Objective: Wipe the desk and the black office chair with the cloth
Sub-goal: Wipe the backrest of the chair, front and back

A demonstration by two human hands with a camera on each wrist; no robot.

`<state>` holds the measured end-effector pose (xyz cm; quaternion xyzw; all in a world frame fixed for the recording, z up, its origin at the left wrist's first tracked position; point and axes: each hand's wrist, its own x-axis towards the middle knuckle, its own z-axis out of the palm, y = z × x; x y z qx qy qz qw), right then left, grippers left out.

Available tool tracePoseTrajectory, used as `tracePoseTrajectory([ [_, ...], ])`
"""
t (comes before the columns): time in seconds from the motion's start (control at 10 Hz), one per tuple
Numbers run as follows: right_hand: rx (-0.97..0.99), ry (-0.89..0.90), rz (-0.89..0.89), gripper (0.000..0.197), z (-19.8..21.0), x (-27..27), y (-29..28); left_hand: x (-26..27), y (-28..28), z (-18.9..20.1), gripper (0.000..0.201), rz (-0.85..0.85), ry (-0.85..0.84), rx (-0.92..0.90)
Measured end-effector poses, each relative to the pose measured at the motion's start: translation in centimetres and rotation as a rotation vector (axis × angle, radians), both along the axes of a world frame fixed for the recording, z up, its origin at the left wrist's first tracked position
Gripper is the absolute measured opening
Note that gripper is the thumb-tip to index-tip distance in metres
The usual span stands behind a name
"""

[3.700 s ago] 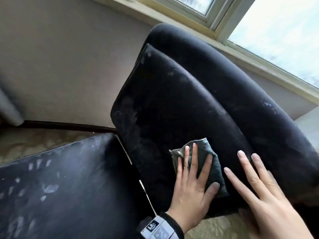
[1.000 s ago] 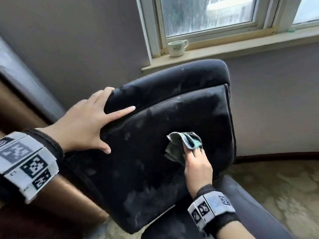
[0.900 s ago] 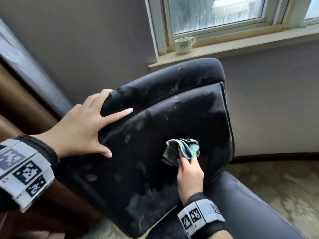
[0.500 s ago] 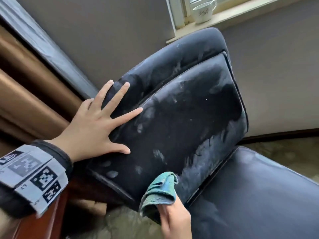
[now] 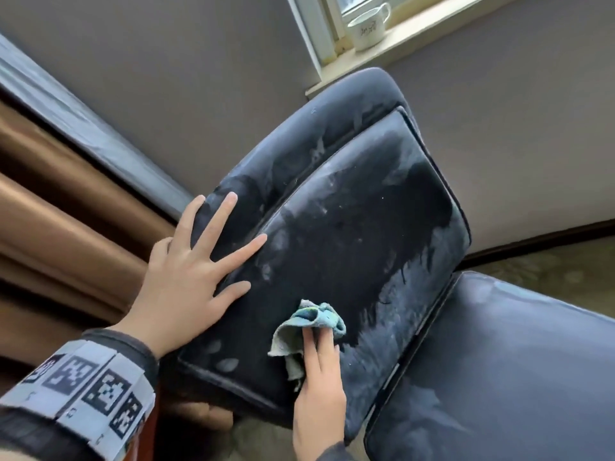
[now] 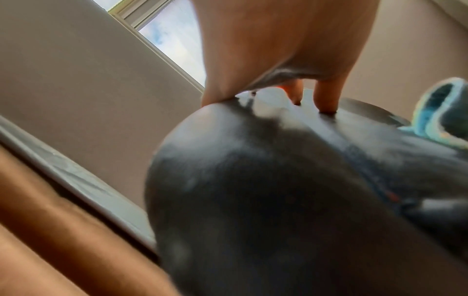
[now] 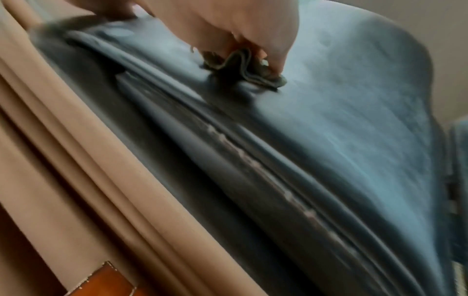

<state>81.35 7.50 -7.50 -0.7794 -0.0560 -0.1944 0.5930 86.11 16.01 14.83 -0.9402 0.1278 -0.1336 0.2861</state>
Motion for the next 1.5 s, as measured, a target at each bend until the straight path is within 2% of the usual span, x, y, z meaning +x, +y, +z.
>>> tracePoseTrajectory([
  [0.1, -0.057, 0.017, -0.095, 0.071, 0.0, -0.3, -0.5, -0.3, -0.2, -0.1, 0.055, 0.011, -0.015, -0.006],
  [0.2, -0.046, -0.14, -0.072, 0.039, 5.0, -0.6, 0.5, -0.5, -0.2, -0.3, 0.054, 0.023, -0.029, -0.018],
  [0.3, -0.054, -0.332, 0.027, 0.038, 9.1, -0.7, 2.4, -0.4, 0.3, -0.3, 0.063, -0.006, -0.047, -0.02],
  [0.4, 0.08, -0.267, -0.012, 0.036, 9.2, 0.9, 2.0, 0.0, 0.6, -0.2, 0.078, -0.022, -0.035, -0.05],
  [0.5, 0.057, -0.254, -0.008, 0.052, 9.0, 2.3, 1.2, 0.3, 0.4, -0.1, 0.076, -0.022, -0.021, -0.066],
  [0.6, 0.052, -0.216, 0.019, 0.056, 10.6, 5.2, -0.1, 0.6, 0.3, -0.2, 0.066, -0.023, -0.043, -0.107],
  [0.7, 0.043, -0.235, 0.107, 0.035, 11.3, 5.3, -0.7, 0.9, 0.3, -0.4, 0.065, -0.017, -0.078, -0.105],
  [0.8, -0.307, -0.241, 0.003, 0.036, 7.0, 2.9, 3.2, 0.7, 0.3, -0.7, 0.069, -0.008, -0.083, -0.123],
  [0.9, 0.35, -0.56, 0.092, 0.05, 4.4, 1.5, 1.4, 0.5, 0.2, -0.6, 0.066, -0.002, -0.089, -0.128],
  [1.0, -0.126, -0.441, 0.098, 0.033, 7.2, 10.0, -3.9, 0.6, -0.2, -0.5, 0.069, 0.013, -0.093, -0.138],
  [1.1, -0.023, -0.267, 0.084, 0.052, 11.2, 16.6, -6.0, 1.0, -0.5, -0.5, 0.068, 0.051, -0.097, -0.137],
  [1.2, -0.113, -0.409, 0.274, 0.044, 10.6, 13.1, -4.2, 0.9, -0.5, -0.6, 0.073, 0.081, -0.084, -0.165],
  [1.3, -0.311, -0.763, 0.412, 0.025, 8.9, 10.3, -5.7, 0.8, -0.6, -0.5, 0.078, 0.092, -0.076, -0.185],
  [1.4, -0.331, -0.708, 0.296, 0.03, 10.7, 16.2, -8.6, 1.1, -0.9, -0.4, 0.08, 0.087, -0.085, -0.195],
  [1.5, -0.289, -0.421, 0.087, 0.057, 12.3, 19.5, -9.2, 1.5, -1.0, -0.6, 0.079, 0.092, -0.098, -0.191],
])
